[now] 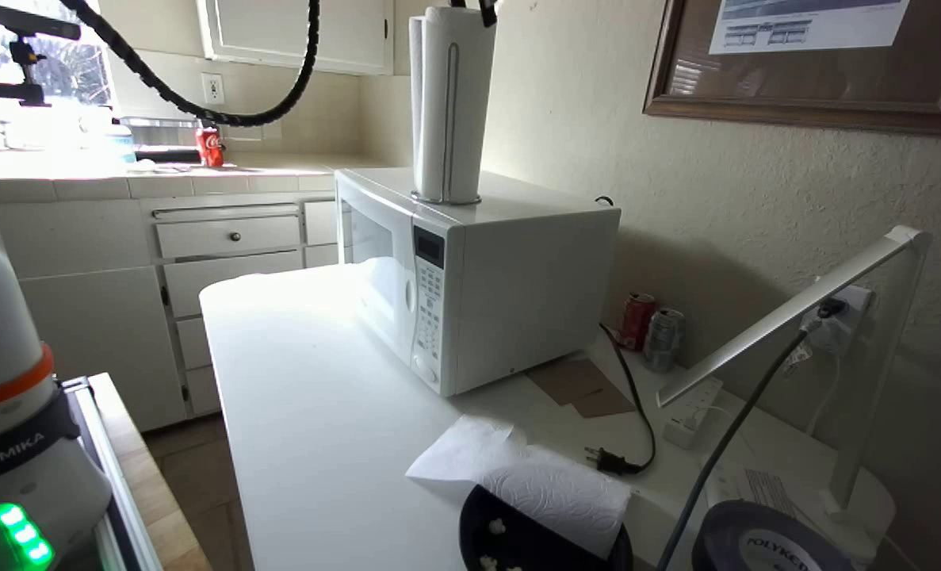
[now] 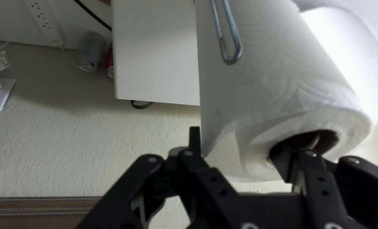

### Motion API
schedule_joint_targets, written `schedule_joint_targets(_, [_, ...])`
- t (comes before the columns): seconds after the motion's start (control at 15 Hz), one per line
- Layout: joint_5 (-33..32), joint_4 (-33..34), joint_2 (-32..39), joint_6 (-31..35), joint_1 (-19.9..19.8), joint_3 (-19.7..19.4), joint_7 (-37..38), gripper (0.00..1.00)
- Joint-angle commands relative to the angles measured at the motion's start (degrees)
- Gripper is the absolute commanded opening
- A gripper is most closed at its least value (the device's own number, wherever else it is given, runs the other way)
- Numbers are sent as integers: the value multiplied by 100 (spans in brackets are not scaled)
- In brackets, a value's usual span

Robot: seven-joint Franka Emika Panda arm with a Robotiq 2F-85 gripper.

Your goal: Pick up the roll of kitchen paper from the silver kitchen paper rack and put it on the table

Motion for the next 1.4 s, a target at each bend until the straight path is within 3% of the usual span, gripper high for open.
schedule_joint_targets(0.0, [92, 36, 80, 81, 45, -33, 42, 28])
schedule_joint_targets(0.33, [105, 48, 84, 90, 47, -27, 46, 2])
schedule_joint_targets(1.33, [-169, 656, 42, -267, 70, 250, 244, 3])
